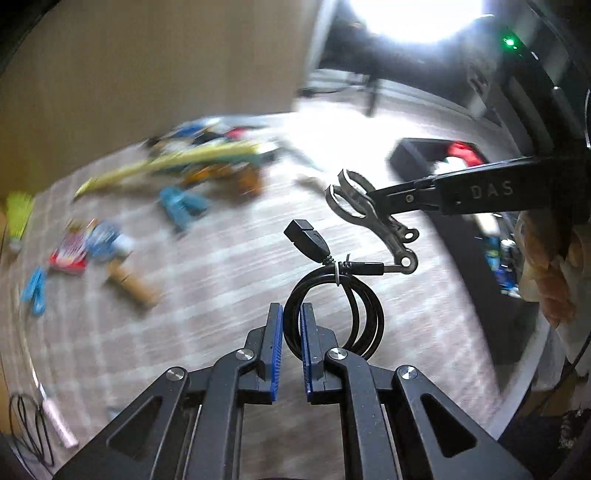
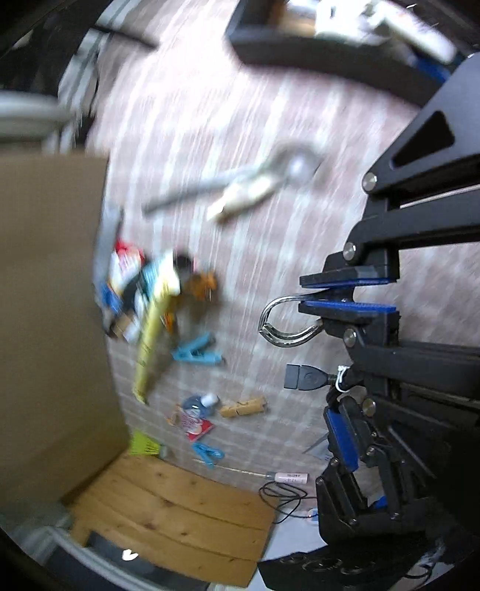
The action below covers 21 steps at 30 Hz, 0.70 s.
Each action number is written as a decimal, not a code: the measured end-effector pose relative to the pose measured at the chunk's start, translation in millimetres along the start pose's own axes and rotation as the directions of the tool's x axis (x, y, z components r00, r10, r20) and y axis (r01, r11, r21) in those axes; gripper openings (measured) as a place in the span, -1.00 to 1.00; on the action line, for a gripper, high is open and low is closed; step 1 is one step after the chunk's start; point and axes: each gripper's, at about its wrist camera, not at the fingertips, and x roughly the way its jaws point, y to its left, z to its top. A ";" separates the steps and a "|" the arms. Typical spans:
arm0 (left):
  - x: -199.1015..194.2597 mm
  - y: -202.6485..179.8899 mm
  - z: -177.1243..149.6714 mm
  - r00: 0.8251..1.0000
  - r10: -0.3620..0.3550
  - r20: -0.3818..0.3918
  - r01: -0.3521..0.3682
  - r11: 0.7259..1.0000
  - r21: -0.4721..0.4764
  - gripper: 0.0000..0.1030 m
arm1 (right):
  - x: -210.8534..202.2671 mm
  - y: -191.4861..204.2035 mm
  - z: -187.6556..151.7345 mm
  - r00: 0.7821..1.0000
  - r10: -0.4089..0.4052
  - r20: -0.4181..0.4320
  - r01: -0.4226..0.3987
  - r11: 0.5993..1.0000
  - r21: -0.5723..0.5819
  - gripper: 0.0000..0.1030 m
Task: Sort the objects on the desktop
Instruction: 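Carry the cable coil and scissors into the tray while both tools open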
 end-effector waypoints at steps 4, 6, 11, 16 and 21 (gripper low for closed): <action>7.0 -53.5 18.1 0.998 -0.062 -0.002 0.062 0.991 0.117 -0.83 | -50.6 -47.2 -27.5 0.997 -0.036 0.068 0.031 0.996 0.079 -0.87; 12.3 -79.6 21.7 0.996 -0.091 -0.012 0.092 0.982 0.164 -0.83 | -78.1 -76.0 -44.4 0.992 -0.077 0.097 0.065 0.990 0.127 -0.87; 18.2 -162.2 24.0 0.983 -0.172 -0.058 0.181 0.937 0.298 -0.83 | -125.7 -134.2 -73.5 0.976 -0.154 0.155 0.112 0.962 0.250 -0.87; 15.2 -220.6 13.6 0.968 -0.222 -0.114 0.250 0.883 0.397 -0.83 | -164.1 -182.7 -99.9 0.956 -0.227 0.185 0.151 0.923 0.353 -0.87; 21.1 -259.1 4.2 0.955 -0.248 -0.162 0.295 0.842 0.452 -0.83 | -192.5 -219.3 -120.8 0.943 -0.266 0.200 0.160 0.890 0.427 -0.87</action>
